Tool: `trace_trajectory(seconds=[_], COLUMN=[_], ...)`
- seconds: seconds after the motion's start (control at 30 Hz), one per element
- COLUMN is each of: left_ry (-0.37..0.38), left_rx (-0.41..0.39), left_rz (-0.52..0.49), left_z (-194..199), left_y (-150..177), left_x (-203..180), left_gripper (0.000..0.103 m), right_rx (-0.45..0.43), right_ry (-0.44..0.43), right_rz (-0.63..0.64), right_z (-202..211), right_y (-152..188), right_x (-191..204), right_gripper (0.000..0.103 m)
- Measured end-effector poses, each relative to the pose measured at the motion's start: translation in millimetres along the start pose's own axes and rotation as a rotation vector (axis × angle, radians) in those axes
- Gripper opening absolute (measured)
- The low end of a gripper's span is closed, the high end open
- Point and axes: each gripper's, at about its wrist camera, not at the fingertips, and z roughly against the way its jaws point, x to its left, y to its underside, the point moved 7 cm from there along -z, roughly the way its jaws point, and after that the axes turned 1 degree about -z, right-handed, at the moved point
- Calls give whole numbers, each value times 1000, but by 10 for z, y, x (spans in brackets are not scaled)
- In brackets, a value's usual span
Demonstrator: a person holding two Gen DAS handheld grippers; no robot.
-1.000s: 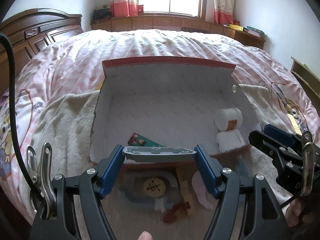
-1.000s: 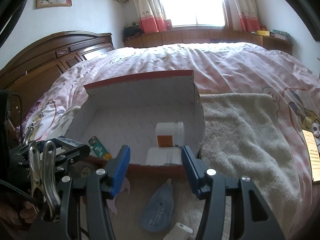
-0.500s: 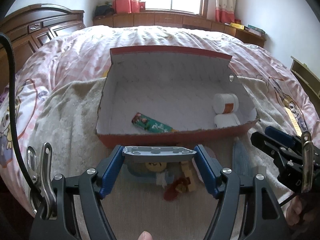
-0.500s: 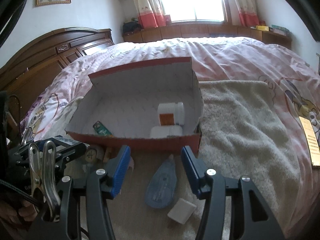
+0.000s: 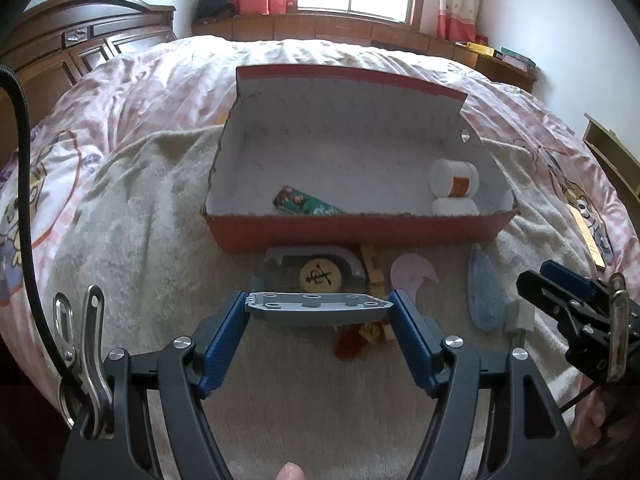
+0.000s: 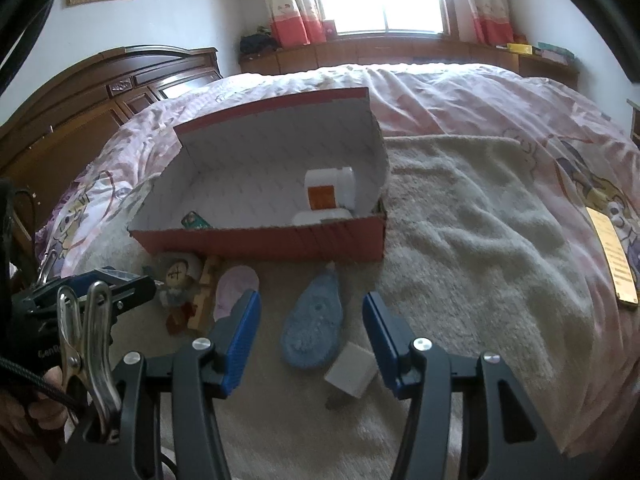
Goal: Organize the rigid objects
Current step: 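Carry the grey plate back over the box with the left gripper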
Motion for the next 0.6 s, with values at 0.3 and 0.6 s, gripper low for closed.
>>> trace_trajectory(seconds=[0.3,0.6], left_ry=[9,11], left_rx=[27,-20], left_rz=[-3,-38], left_z=[-20,-27], left_y=[159,-92], left_x=[-23,-92], left_gripper=[73,73], right_rx=[33,56], right_ry=[21,32], right_rz=[-1,-14], right_z=[29,7], right_y=[210,309], right_x=[-108,-176], right_gripper=[56,56])
